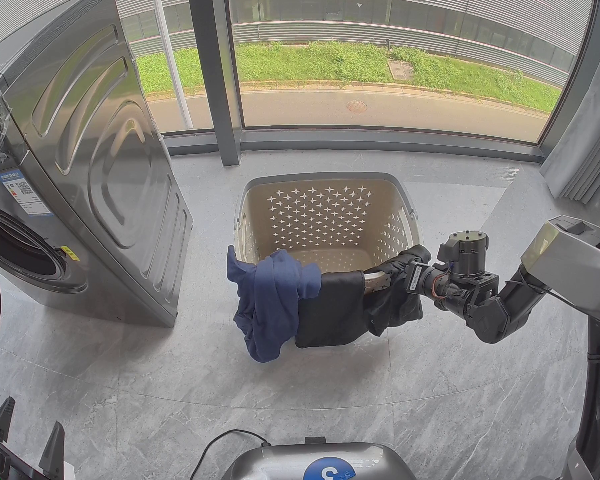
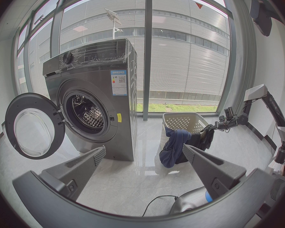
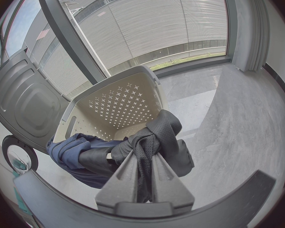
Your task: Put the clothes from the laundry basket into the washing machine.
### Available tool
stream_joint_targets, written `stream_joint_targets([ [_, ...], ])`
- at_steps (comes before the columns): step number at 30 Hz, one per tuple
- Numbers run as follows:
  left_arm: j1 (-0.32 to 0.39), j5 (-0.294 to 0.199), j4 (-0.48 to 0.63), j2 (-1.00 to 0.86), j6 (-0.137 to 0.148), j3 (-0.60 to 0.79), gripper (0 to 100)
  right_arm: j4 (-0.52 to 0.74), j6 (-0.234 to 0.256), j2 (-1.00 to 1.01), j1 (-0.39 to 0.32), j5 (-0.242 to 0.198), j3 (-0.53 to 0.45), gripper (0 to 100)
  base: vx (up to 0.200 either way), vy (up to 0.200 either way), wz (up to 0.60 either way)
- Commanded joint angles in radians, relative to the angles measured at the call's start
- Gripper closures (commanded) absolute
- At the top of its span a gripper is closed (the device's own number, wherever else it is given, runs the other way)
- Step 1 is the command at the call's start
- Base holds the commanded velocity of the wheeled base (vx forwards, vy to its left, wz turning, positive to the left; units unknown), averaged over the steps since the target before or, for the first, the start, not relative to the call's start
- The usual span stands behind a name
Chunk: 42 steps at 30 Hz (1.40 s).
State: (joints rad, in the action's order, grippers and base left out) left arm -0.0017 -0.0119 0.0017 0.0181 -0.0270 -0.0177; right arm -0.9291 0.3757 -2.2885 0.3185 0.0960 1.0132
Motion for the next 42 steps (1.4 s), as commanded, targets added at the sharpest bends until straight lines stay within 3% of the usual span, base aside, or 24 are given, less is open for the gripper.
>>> stream_joint_targets([
  [1,0.000,0.000,0.000,-0.015,-0.001,0.016,0,0.000,0.017,0.018,0.007,-0.001,-0.019,100,0.000,0.000,0.00],
  [6,0.000,0.000,0.000,-0.015,-0.001,0.016,0,0.000,0.034,0.067,0.010,-0.001,-0.056,100,0.000,0.000,0.00],
  [14,0.000,0.000,0.000,-0.017,-0.001,0.016,0,0.000,0.092,0.305,0.070,-0.005,-0.228,100,0.000,0.000,0.00],
  [20,0.000,0.000,0.000,-0.017,-0.001,0.016,0,0.000,0.097,0.597,0.177,0.002,-0.381,100,0.000,0.000,0.00],
  [24,0.000,0.000,0.000,-0.015,-0.001,0.016,0,0.010,0.088,0.767,0.257,0.002,-0.413,100,0.000,0.000,0.00],
  [27,0.000,0.000,-0.002,-0.017,0.001,0.016,0,0.006,0.084,0.822,0.271,0.002,-0.441,100,0.000,0.000,0.00],
  [30,0.000,0.000,-0.002,-0.017,0.001,0.016,0,0.003,0.040,0.900,0.271,-0.009,-0.513,100,0.000,0.000,0.00],
  [38,0.000,0.001,0.000,-0.015,-0.004,0.016,0,0.015,-0.026,1.000,0.271,-0.009,-0.550,100,0.000,0.000,0.00],
  [42,0.000,0.000,-0.002,-0.017,-0.001,0.016,0,0.018,-0.077,1.023,0.263,-0.010,-0.616,100,-0.100,0.000,0.00],
])
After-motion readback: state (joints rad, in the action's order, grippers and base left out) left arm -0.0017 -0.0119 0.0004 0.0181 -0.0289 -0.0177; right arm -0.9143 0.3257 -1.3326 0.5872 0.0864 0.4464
